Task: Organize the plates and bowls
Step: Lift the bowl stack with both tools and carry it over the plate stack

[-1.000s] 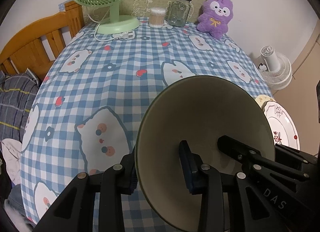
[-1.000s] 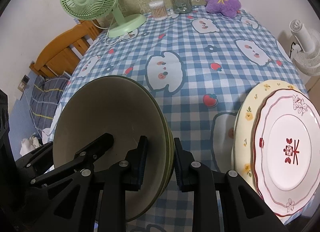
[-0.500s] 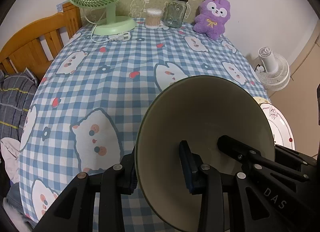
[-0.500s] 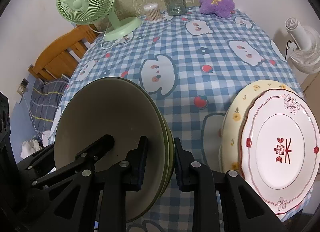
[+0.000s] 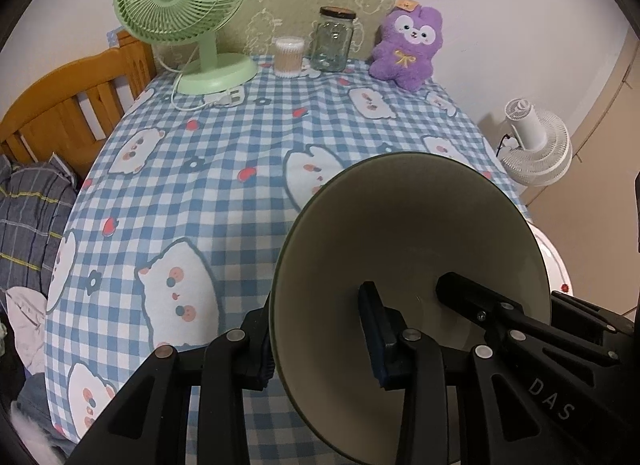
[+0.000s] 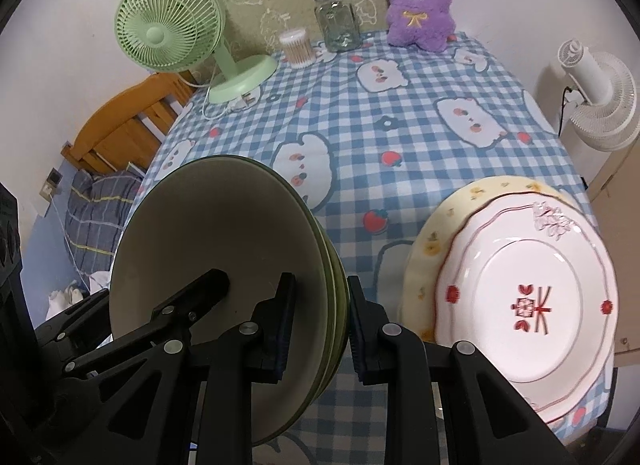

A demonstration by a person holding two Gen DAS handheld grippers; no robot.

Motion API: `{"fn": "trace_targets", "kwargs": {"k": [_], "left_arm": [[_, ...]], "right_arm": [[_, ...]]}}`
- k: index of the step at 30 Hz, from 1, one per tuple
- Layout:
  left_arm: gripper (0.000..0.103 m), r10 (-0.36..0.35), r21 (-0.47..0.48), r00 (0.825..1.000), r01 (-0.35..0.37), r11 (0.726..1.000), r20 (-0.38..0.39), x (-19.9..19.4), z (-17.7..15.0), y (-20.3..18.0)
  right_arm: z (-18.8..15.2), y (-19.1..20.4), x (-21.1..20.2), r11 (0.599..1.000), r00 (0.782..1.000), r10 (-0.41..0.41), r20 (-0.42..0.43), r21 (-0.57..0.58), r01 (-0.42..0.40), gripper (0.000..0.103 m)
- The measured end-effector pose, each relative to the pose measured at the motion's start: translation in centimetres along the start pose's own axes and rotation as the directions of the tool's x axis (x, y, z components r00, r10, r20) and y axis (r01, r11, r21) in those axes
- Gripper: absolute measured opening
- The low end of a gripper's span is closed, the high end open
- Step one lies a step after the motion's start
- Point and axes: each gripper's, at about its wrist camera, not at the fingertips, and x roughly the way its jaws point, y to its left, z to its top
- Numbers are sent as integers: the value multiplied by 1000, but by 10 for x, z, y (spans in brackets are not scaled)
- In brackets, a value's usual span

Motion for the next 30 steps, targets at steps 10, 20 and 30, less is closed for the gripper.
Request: {"fn": "trace_targets", "kwargs": {"k": [10,20,30], "left_arm": [[36,-5,27,1000,5,1000,25,-10,8,-30],[36,-20,67,999,18,998,34,-11,14,-67],[36,-42,119,999,39,992,22,-7,19,-105]], "right_arm": [[3,-21,-25,1000,1000,-5,25,10,5,27],[3,-51,-46,999,998,-17,55,39,15,27],[0,-88,-61,996,996,-44,72,81,38,27]]}}
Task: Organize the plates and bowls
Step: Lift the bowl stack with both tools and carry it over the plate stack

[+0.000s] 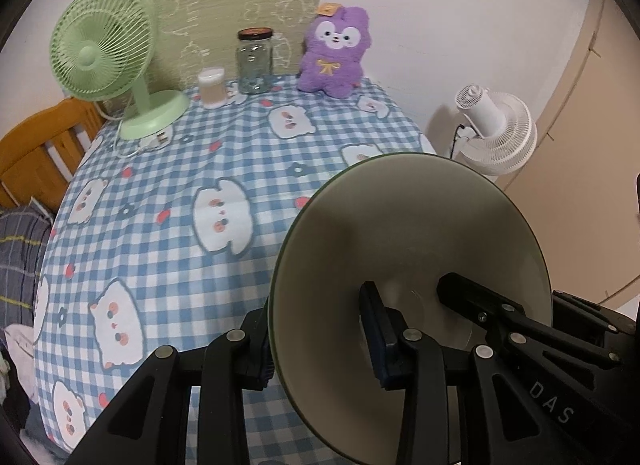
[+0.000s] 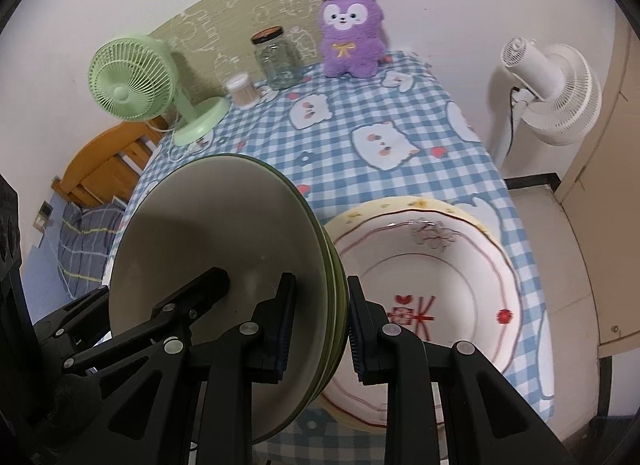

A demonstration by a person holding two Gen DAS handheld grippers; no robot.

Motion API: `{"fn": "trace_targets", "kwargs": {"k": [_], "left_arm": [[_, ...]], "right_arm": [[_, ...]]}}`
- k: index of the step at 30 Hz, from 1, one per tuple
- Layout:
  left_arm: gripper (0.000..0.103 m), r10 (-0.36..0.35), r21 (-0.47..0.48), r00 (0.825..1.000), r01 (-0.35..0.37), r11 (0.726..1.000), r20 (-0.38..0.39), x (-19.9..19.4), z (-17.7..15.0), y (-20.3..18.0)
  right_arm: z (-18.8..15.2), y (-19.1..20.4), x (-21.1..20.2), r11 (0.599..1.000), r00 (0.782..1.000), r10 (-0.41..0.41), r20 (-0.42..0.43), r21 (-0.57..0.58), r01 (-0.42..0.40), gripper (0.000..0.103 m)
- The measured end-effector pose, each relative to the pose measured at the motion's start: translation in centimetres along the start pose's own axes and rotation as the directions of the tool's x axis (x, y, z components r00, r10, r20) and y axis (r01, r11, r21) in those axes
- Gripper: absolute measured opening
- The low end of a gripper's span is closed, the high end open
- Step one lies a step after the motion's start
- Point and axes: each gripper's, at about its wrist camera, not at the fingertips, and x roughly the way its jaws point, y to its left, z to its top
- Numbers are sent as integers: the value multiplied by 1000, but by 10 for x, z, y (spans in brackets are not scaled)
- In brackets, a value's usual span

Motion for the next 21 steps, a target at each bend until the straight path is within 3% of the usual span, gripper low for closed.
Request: {"fn": "trace_targets", "kwargs": {"k": [21], "left_arm": [[37,-74,71,996,77,994,-47,26,1,-63]], "right_arm": [[-10,-64,-17,993,997,-72,3,91,72,27]]}}
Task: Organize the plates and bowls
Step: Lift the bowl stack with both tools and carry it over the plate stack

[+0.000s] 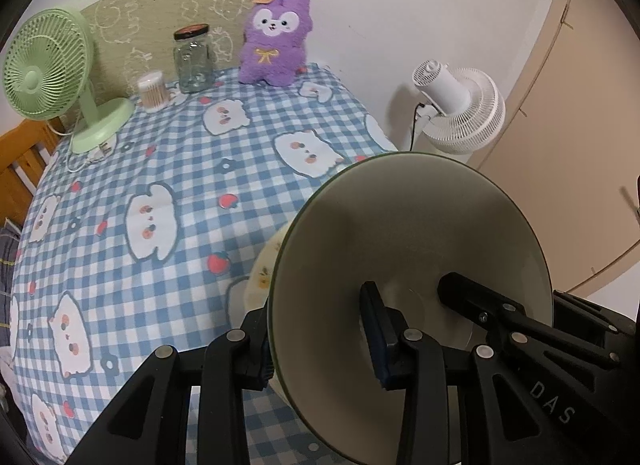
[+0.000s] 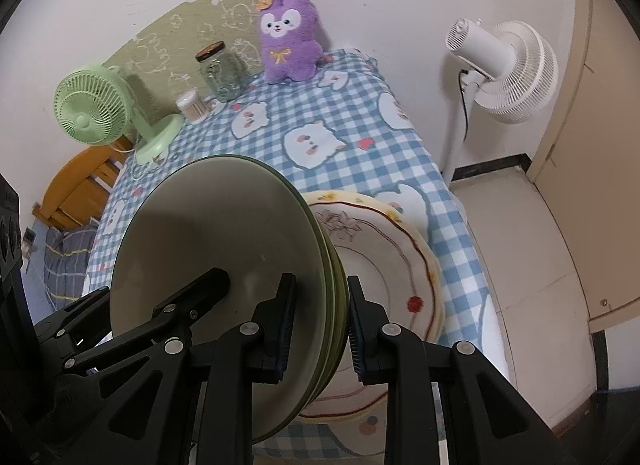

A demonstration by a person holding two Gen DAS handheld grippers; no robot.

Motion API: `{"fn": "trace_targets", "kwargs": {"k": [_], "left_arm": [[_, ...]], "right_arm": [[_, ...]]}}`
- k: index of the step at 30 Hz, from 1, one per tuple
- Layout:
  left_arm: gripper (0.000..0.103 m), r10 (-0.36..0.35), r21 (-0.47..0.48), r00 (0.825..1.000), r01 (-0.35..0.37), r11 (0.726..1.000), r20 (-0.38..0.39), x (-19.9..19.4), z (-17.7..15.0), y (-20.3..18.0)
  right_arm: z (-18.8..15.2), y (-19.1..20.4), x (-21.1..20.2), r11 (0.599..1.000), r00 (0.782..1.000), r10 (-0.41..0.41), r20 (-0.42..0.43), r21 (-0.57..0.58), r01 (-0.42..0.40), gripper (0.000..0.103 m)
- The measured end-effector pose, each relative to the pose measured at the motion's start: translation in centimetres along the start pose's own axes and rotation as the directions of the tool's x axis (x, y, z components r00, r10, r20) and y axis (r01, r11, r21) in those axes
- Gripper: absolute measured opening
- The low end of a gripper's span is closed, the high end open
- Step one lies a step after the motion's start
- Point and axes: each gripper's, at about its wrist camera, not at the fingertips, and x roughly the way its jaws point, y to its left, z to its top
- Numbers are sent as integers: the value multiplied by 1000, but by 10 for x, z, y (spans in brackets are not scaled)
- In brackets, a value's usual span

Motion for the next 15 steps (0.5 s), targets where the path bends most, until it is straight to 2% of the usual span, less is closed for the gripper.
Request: {"fn": "trace_targets", "kwargs": {"k": [15], "left_arm": [[37,-17,23,998,19,1000,-67,23,-5,-14]], "right_arm": [[-7,-24,16,999,998,-12,-55,51,14,27]]}}
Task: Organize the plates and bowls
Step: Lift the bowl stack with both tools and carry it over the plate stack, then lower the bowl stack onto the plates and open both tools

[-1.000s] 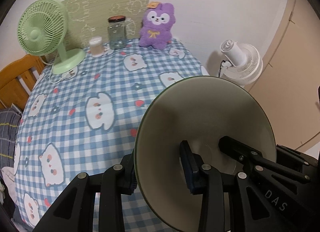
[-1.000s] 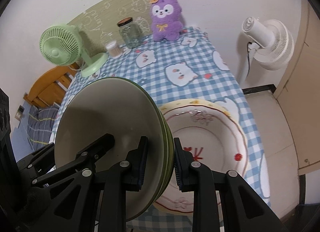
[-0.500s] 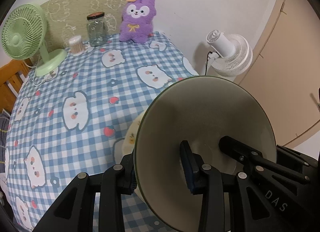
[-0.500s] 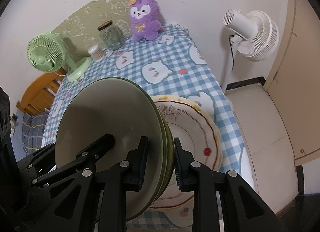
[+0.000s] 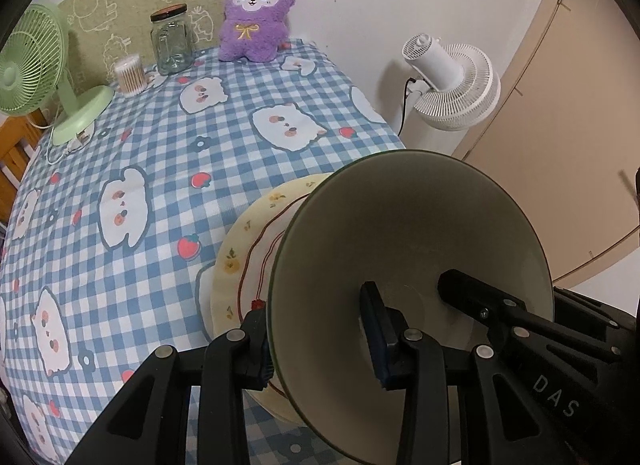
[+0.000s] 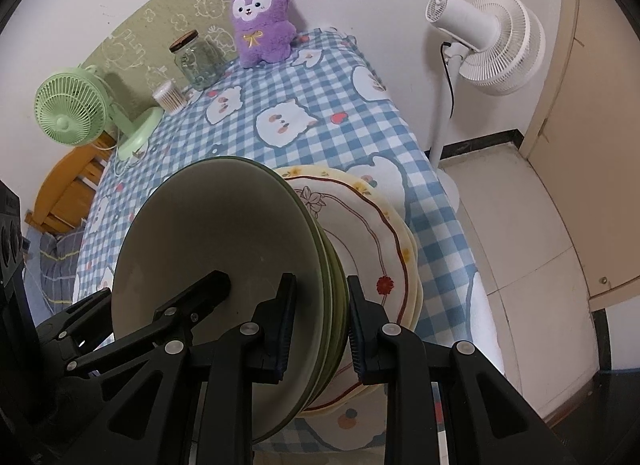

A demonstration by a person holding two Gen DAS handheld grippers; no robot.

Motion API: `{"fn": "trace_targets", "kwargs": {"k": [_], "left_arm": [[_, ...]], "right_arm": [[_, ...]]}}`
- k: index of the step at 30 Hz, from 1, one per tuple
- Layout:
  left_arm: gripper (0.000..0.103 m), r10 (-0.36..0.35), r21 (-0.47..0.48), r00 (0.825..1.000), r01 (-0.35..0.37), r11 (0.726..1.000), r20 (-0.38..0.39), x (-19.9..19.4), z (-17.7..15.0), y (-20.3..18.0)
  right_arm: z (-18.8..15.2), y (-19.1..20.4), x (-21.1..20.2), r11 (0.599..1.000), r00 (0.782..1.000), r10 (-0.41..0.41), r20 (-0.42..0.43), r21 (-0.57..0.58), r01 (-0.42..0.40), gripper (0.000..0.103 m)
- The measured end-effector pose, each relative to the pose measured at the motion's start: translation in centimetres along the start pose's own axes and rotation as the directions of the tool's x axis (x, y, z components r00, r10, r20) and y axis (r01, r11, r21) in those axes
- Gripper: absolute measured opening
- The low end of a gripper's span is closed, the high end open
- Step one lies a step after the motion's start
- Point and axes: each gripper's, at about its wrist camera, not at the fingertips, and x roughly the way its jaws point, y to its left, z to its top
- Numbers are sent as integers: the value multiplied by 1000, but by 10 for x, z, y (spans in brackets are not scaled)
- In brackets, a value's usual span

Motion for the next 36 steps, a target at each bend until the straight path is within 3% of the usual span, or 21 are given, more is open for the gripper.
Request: {"fn": "trace_targets", "kwargs": {"k": [21,27,36], "left_arm": [[37,-20,21,1000,20,1000,-12,13,12,8],[37,-4,29,1000,4,1000,13,10,14,8],[51,25,15,999,-25,1000,46,5,19,12]], "right_arm": [[13,-1,12,1000,1000,5,-2,23,-5,29],[15,4,11,999,999,-34,19,-19,34,29],[16,6,6,996,996,-65,55,-63,69,30]]}}
